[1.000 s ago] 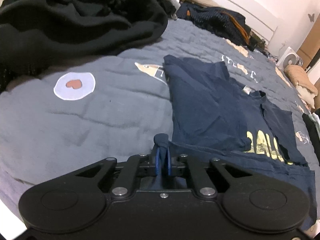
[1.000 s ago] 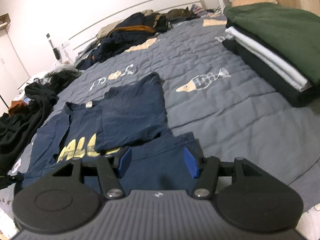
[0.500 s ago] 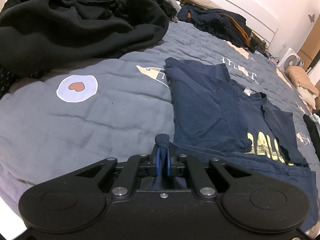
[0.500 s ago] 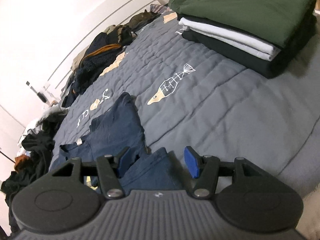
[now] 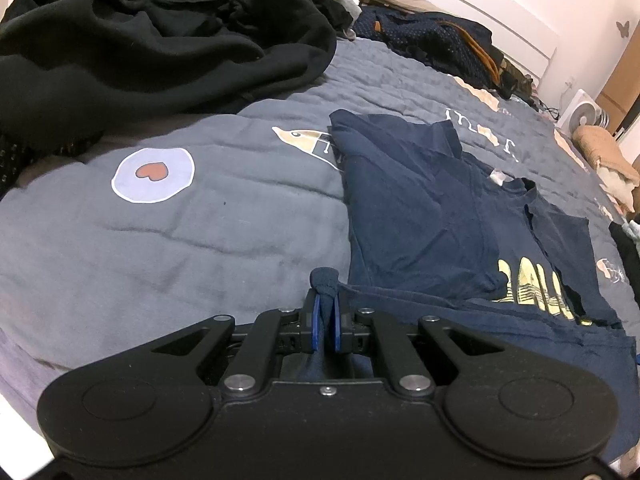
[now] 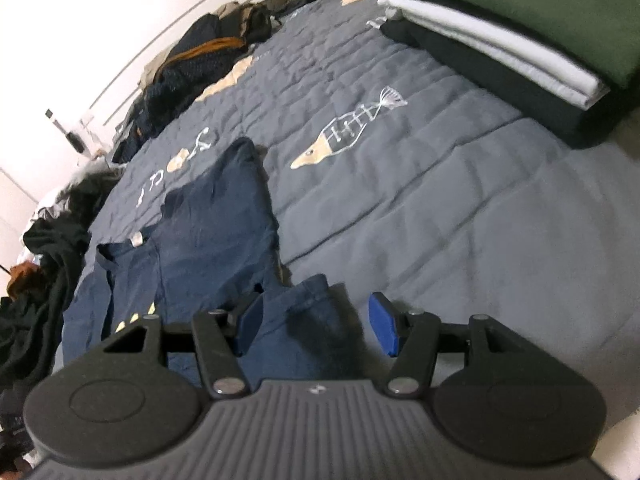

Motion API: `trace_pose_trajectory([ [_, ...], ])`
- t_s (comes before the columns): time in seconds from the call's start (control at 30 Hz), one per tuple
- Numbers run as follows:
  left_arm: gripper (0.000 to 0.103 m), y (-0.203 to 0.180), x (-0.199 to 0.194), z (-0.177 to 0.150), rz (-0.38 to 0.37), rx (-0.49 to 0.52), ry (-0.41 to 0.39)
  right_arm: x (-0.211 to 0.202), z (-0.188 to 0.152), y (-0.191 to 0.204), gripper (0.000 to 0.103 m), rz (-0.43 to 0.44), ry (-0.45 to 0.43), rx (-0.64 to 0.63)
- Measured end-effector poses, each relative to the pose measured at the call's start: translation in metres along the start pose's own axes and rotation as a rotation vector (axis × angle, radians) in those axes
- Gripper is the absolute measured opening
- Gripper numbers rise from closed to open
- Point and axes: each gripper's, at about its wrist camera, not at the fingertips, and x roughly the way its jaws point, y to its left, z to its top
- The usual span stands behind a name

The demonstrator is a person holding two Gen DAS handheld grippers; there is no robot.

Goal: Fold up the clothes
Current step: 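Hold the hem with the left gripper while the right gripper pinches the hem beside it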

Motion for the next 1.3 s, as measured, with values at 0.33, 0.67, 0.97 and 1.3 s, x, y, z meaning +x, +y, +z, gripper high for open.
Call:
trace_pose_trajectory([
  [0.33,0.007,-0.003,0.002,0.0,0.013,0.021,0.004,0.022,-0.004,0.016,0.058,-0.012,0.07,-0.104],
  [0.67,0.007,-0.004,0.004,0.0,0.017,0.027,0.012,0.03,-0.003,0.018,0.061,-0.032,0.095,-0.126],
  [0.97,0.007,-0.005,0.005,0.0,0.02,0.029,0.015,0.034,-0.006,0.024,0.069,-0.04,0.101,-0.17],
  [1.3,0.007,-0.005,0.005,0.0,0.022,0.029,0.016,0.038,-0.008,0.028,0.081,-0.032,0.109,-0.2],
])
